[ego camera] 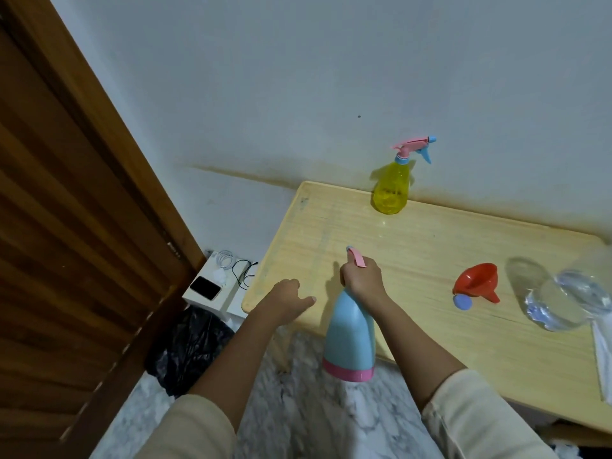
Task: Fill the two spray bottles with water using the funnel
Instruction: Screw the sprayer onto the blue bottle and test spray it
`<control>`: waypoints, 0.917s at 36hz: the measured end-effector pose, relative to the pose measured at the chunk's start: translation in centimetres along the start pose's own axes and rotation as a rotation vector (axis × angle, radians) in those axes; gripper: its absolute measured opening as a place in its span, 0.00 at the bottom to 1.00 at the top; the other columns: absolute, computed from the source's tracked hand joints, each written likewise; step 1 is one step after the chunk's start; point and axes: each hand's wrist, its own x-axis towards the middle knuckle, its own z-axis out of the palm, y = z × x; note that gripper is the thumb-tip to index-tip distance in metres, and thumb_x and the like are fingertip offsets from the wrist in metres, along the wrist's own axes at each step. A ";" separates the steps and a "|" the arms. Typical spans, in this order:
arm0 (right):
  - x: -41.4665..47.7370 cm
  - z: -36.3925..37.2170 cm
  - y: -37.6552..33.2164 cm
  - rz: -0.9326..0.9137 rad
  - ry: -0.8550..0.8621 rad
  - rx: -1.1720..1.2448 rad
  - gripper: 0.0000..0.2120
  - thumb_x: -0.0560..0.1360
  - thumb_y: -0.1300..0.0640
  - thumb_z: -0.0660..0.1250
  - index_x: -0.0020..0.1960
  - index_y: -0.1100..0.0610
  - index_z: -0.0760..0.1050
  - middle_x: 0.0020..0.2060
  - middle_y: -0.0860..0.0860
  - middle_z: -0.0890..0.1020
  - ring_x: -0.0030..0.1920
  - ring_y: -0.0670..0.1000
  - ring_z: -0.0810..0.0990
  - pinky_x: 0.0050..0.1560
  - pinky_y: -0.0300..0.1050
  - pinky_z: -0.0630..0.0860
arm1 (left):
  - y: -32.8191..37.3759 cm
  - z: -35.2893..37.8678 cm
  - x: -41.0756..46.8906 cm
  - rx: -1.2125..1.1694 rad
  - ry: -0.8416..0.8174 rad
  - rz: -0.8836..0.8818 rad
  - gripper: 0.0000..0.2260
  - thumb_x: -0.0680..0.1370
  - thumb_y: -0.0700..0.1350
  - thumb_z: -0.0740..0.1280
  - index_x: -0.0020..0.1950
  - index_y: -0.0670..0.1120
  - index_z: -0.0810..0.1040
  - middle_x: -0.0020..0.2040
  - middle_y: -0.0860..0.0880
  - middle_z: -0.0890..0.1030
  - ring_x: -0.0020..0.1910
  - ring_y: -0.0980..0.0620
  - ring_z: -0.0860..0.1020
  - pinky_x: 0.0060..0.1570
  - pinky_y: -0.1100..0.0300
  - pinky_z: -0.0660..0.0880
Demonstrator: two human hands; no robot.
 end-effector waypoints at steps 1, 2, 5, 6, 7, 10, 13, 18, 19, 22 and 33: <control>0.0 0.1 -0.1 0.006 -0.014 -0.011 0.29 0.68 0.67 0.57 0.69 0.56 0.68 0.31 0.53 0.73 0.32 0.51 0.66 0.31 0.43 0.61 | -0.2 0.0 0.3 0.002 0.008 0.002 0.23 0.79 0.54 0.63 0.66 0.37 0.68 0.67 0.42 0.70 0.64 0.43 0.71 0.46 0.56 0.72; 0.0 0.2 -0.2 0.009 -0.027 -0.014 0.29 0.69 0.67 0.57 0.69 0.56 0.68 0.32 0.55 0.75 0.33 0.51 0.66 0.32 0.43 0.62 | -0.4 0.0 0.5 0.012 0.016 0.004 0.23 0.79 0.54 0.63 0.66 0.38 0.68 0.68 0.42 0.69 0.64 0.44 0.70 0.50 0.56 0.72; 0.2 0.7 -0.1 0.032 -0.043 0.007 0.26 0.69 0.66 0.58 0.67 0.57 0.71 0.36 0.59 0.77 0.33 0.52 0.66 0.34 0.44 0.63 | -1.0 -0.1 1.2 0.026 0.026 -0.003 0.23 0.79 0.54 0.63 0.66 0.38 0.68 0.68 0.42 0.69 0.66 0.45 0.69 0.58 0.54 0.70; 0.3 0.8 0.0 0.040 -0.032 0.017 0.26 0.69 0.66 0.58 0.66 0.57 0.72 0.37 0.59 0.78 0.32 0.51 0.65 0.33 0.44 0.63 | -1.1 -0.1 1.3 0.028 0.023 -0.006 0.23 0.79 0.54 0.63 0.67 0.38 0.68 0.68 0.42 0.69 0.66 0.45 0.68 0.59 0.54 0.70; 0.3 0.8 0.1 0.048 -0.019 0.021 0.26 0.69 0.66 0.57 0.67 0.57 0.71 0.36 0.58 0.77 0.31 0.51 0.65 0.32 0.43 0.62 | -1.2 -0.1 1.4 0.034 0.019 -0.007 0.24 0.79 0.54 0.62 0.67 0.38 0.67 0.68 0.42 0.69 0.66 0.45 0.68 0.58 0.54 0.70; 0.2 1.1 0.3 0.041 -0.032 -0.015 0.28 0.69 0.66 0.57 0.69 0.57 0.69 0.33 0.55 0.75 0.31 0.50 0.66 0.31 0.42 0.61 | -1.6 -0.1 1.7 0.039 0.007 -0.004 0.23 0.79 0.54 0.62 0.67 0.38 0.67 0.68 0.42 0.69 0.65 0.45 0.69 0.57 0.54 0.69; 0.2 1.3 0.2 0.016 -0.055 -0.057 0.23 0.69 0.66 0.58 0.63 0.56 0.72 0.29 0.51 0.70 0.30 0.50 0.65 0.30 0.41 0.60 | -1.9 -0.1 2.0 0.031 0.007 -0.002 0.24 0.79 0.54 0.62 0.68 0.38 0.67 0.68 0.42 0.69 0.64 0.45 0.69 0.55 0.55 0.70; 0.2 1.4 0.2 0.004 -0.009 -0.009 0.15 0.70 0.67 0.56 0.49 0.50 0.72 0.34 0.55 0.75 0.30 0.50 0.65 0.26 0.38 0.61 | -1.9 -0.1 2.2 0.038 0.001 -0.001 0.26 0.79 0.54 0.62 0.71 0.38 0.65 0.69 0.42 0.68 0.65 0.45 0.69 0.56 0.55 0.69; 0.2 1.3 0.3 0.025 0.007 0.021 0.18 0.70 0.67 0.56 0.54 0.52 0.73 0.38 0.56 0.77 0.30 0.50 0.65 0.26 0.38 0.61 | -1.9 -0.2 2.2 0.037 0.000 -0.003 0.26 0.79 0.54 0.62 0.70 0.38 0.65 0.69 0.42 0.68 0.65 0.45 0.70 0.56 0.55 0.70; 0.4 1.3 0.7 0.069 0.008 0.036 0.28 0.70 0.67 0.56 0.69 0.55 0.68 0.37 0.53 0.75 0.32 0.51 0.68 0.29 0.41 0.63 | -1.9 -0.3 2.4 0.031 0.005 -0.010 0.23 0.79 0.53 0.63 0.68 0.39 0.67 0.67 0.43 0.70 0.63 0.45 0.71 0.55 0.55 0.69; 1.3 -1.9 -0.7 -0.181 0.318 0.060 0.10 0.63 0.55 0.57 0.41 0.61 0.67 0.39 0.56 0.74 0.40 0.55 0.71 0.38 0.46 0.65 | 3.3 -0.6 2.2 -0.255 -0.163 0.266 0.15 0.80 0.42 0.59 0.66 0.43 0.72 0.61 0.45 0.76 0.58 0.48 0.75 0.56 0.59 0.70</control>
